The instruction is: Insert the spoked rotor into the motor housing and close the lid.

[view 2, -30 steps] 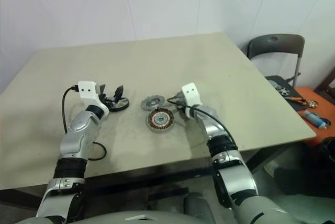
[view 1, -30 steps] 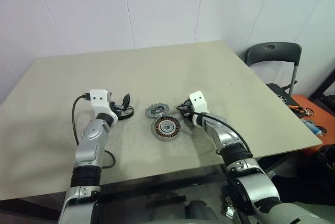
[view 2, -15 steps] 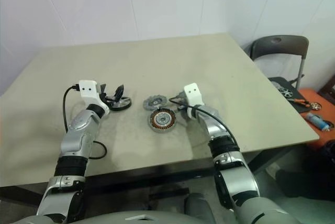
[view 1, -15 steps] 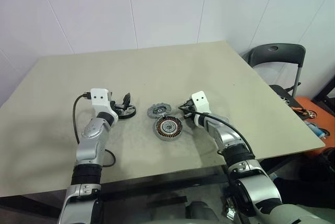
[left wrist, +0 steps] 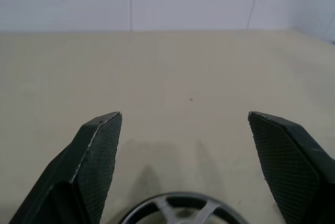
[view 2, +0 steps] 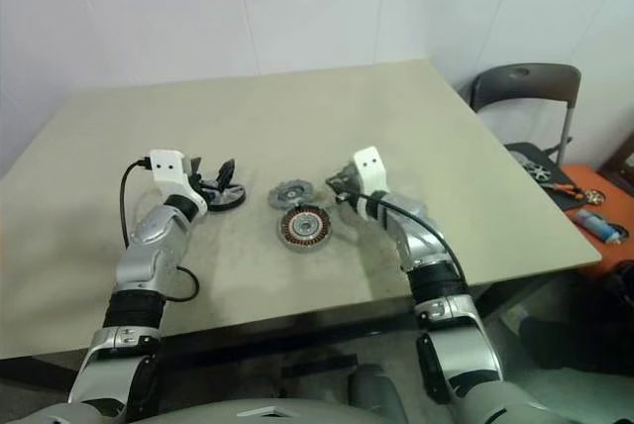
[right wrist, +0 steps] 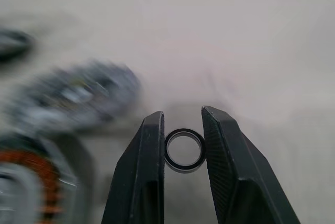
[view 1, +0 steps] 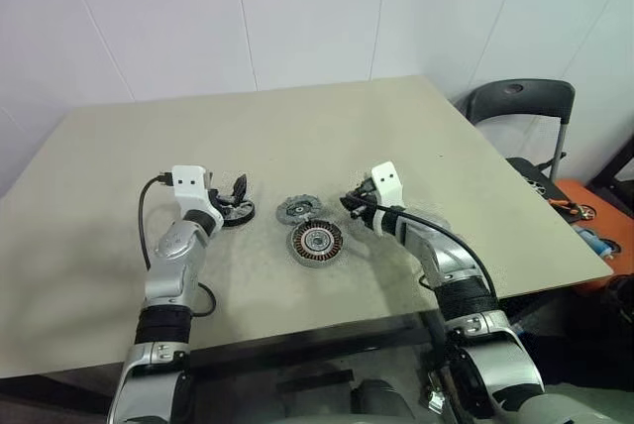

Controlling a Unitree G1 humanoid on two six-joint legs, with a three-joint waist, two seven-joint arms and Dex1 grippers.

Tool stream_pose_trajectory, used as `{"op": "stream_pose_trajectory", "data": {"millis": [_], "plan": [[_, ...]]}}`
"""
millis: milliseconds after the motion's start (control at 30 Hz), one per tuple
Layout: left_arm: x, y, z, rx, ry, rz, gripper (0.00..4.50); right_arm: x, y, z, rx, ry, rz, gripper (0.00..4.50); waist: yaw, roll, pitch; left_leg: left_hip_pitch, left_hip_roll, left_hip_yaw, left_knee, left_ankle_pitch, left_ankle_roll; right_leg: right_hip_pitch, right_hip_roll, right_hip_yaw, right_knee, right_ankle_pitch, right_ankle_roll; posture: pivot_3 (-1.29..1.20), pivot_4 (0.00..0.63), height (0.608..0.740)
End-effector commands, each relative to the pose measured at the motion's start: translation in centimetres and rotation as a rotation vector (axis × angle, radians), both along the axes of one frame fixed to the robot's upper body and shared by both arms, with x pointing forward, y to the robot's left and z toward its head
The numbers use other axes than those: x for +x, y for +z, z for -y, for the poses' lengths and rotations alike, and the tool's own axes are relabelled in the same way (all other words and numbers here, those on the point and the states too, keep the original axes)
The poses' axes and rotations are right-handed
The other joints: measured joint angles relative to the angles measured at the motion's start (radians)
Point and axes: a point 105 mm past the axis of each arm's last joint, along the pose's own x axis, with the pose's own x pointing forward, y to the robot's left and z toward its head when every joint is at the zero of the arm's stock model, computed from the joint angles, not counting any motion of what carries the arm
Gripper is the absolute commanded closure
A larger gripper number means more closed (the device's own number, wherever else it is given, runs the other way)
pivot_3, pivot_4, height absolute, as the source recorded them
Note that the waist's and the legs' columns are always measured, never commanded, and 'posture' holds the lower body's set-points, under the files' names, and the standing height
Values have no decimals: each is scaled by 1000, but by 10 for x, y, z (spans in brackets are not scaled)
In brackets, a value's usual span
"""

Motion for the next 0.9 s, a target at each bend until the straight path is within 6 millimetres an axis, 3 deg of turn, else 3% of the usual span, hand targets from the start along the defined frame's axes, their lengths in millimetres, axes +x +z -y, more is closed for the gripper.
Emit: {"op": "stream_pose_trajectory", "data": {"millis": [33,267,600,900], "plan": [[4,14,-5,12,9,54,390,-10,35,-11,0,102,102,3657,3,0,0,0,0,0,0,0,0,0,0,0,0,0,0,0,0,740],[5,13,-4,1,-13,57,390,-59,25,-39,-52,412,-3,3657,6,0,0,-1,0,0,0,-1,1,1,0,0,-2,0,0,0,0,740],[-2,25,10,-58,-117,108,390,-50,16,-49,-113,461,-10,3657,7,-1,0,-1,0,0,0,-1,1,1,0,-1,-4,0,1,0,0,740],[-26,29,9,-74,-290,78,390,-52,2,-54,-135,483,-29,3657,5,-1,0,-2,0,0,-1,-1,2,1,0,-1,-6,0,0,0,0,740]]}}
